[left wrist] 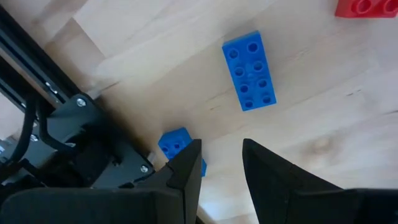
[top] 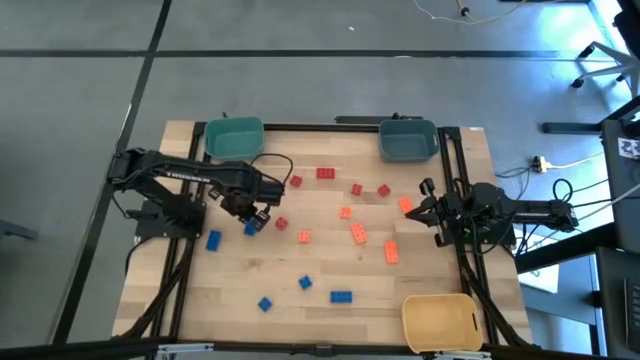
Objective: Sort & place blocks by color
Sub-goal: Put the blue game piece into the green bin
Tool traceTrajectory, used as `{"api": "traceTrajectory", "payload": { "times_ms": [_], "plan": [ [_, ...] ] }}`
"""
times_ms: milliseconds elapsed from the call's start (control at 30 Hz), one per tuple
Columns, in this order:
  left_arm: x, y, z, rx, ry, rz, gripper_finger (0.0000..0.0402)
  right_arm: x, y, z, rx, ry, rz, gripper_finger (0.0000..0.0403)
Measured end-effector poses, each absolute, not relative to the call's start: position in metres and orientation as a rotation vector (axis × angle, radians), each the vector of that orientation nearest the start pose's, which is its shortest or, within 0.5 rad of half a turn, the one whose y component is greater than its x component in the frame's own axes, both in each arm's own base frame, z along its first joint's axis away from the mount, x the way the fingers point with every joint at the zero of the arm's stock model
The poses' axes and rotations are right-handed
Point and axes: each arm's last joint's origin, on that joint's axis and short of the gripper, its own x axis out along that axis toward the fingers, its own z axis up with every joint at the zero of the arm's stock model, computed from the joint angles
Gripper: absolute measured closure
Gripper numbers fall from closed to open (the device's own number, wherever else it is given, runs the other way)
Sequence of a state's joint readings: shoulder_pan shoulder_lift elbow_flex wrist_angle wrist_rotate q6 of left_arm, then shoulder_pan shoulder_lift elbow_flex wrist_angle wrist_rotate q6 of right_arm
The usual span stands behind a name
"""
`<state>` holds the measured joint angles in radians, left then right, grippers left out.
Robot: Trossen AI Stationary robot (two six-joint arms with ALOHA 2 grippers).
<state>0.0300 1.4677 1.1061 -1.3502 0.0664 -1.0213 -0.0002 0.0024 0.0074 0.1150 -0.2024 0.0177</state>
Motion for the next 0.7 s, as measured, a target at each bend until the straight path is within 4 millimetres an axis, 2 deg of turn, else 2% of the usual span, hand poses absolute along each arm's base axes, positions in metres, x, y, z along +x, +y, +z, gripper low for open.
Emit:
{"api": "traceTrajectory", "payload": {
  "times_ms": [333,500,700],
  "plan": [
    [0.229,0.018,0.240,-0.935,1.562,0.879,0.0291,0.096,0.006,0.177,0.005,-0.119,0.203,0.0380],
    [0.229,0.018,0.240,-0.966,1.576,0.861,0.0293,0.096,0.006,0.177,0.005,-0.119,0.203,0.0380],
    [0.229,0.016,0.240,-0.974,1.586,0.844,0.0343,0.096,0.006,0.177,0.005,-0.119,0.203,0.0380]
  ]
}}
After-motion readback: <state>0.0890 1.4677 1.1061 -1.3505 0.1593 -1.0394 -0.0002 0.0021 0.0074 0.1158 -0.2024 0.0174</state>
